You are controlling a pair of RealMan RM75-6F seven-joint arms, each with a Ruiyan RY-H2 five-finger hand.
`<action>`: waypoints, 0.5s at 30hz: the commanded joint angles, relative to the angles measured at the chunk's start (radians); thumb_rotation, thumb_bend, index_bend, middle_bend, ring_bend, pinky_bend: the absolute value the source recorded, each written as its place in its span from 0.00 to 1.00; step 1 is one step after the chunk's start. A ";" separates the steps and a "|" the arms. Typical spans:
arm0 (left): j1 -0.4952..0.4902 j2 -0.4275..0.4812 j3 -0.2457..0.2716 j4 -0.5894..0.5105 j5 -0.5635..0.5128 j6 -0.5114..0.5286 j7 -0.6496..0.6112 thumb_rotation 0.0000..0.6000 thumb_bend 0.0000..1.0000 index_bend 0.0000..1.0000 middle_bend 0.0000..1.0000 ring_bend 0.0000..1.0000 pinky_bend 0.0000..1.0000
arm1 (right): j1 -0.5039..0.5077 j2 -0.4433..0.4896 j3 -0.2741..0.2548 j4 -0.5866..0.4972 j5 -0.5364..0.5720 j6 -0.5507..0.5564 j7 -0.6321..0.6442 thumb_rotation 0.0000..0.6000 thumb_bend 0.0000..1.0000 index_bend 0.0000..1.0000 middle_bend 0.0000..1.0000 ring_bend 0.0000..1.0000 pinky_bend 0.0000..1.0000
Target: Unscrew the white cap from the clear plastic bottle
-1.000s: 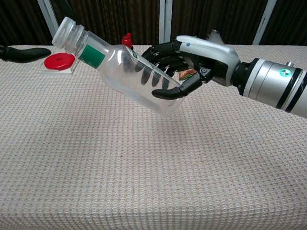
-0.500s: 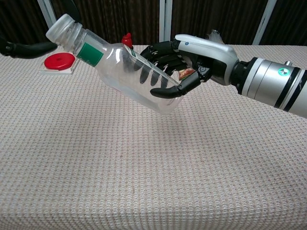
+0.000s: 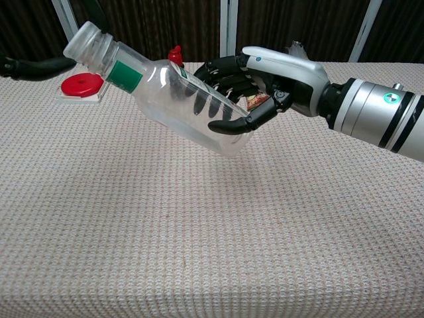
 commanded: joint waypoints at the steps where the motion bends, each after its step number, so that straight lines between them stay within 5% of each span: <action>1: 0.000 -0.004 0.000 0.003 -0.002 0.000 -0.004 1.00 0.37 0.44 0.13 0.03 0.03 | 0.000 0.000 0.000 0.001 0.000 0.000 0.001 1.00 0.58 0.60 0.53 0.38 0.51; 15: 0.014 -0.002 -0.008 0.008 -0.010 0.027 -0.001 1.00 0.37 0.47 0.14 0.03 0.03 | -0.003 0.007 0.001 0.001 0.003 0.005 -0.010 1.00 0.58 0.60 0.53 0.38 0.51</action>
